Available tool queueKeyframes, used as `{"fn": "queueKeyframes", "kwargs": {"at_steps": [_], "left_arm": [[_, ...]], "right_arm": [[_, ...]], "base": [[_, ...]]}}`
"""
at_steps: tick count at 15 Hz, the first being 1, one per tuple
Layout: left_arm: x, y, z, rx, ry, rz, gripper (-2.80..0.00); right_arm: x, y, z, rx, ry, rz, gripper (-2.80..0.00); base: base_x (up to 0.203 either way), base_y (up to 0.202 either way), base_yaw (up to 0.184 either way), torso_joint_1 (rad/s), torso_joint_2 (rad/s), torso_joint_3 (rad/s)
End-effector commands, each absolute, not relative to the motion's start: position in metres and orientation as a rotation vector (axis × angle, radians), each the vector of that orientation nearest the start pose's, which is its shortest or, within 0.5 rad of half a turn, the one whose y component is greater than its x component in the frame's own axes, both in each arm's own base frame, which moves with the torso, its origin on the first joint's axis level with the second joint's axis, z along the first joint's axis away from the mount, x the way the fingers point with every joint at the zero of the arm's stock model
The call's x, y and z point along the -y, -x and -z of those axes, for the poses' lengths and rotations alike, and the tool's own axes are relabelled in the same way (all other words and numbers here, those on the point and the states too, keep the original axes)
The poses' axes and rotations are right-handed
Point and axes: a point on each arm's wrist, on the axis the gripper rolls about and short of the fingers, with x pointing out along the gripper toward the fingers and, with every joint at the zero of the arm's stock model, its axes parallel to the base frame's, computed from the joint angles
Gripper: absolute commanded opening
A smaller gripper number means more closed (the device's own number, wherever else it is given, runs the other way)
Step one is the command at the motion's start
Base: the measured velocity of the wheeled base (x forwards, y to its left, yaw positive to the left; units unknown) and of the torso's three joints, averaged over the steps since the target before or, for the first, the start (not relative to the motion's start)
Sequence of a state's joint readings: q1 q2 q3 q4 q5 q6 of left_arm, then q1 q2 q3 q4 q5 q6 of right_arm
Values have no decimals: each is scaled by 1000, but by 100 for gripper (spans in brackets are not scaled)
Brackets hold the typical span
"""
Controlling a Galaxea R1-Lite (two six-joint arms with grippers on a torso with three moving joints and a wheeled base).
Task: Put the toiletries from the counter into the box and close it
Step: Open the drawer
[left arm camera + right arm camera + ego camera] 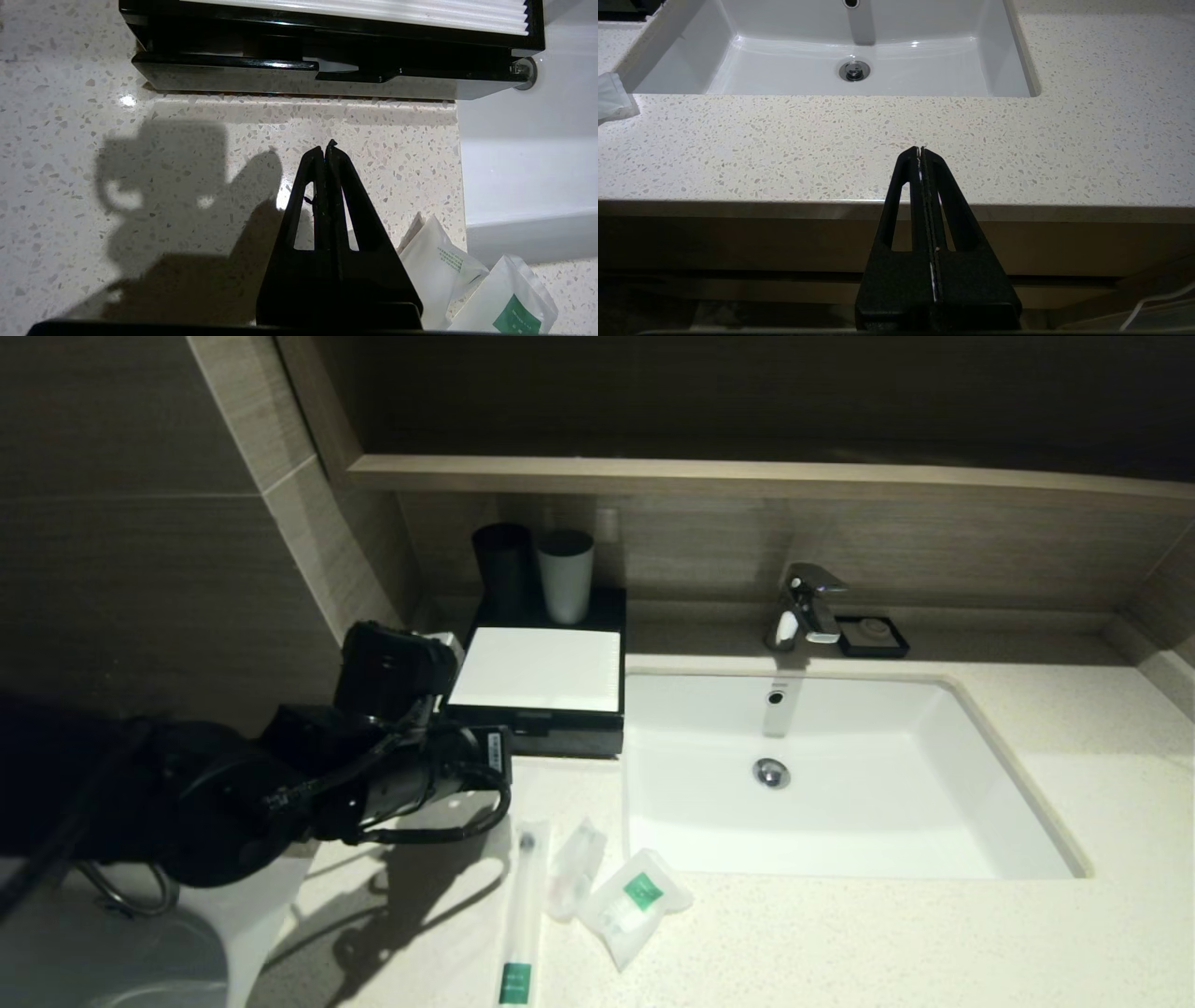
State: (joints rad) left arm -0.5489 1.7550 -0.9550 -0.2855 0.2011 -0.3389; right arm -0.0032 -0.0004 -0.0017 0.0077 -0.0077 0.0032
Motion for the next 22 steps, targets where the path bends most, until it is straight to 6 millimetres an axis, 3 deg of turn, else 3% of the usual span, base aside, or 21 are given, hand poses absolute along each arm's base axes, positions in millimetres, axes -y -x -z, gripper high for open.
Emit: {"fn": "queueKeyframes", "kwargs": {"at_steps": [1,14,22], "left_arm": [[169,-284,-163,-548,135,250,-280],[180,-302,-157,-539,124,225,-280],[183,-306,-164,-492,145,228,-280]], "right_arm": [[0,23,-75,-6,-3,11,-280],[0,23,-75,-6,-3,11,-280],[0,23,-75,-3,-3,11,-280]], "base": [[0,0,0,0,0,0],[0,0,0,0,0,0],[0,0,0,0,0,0]]}}
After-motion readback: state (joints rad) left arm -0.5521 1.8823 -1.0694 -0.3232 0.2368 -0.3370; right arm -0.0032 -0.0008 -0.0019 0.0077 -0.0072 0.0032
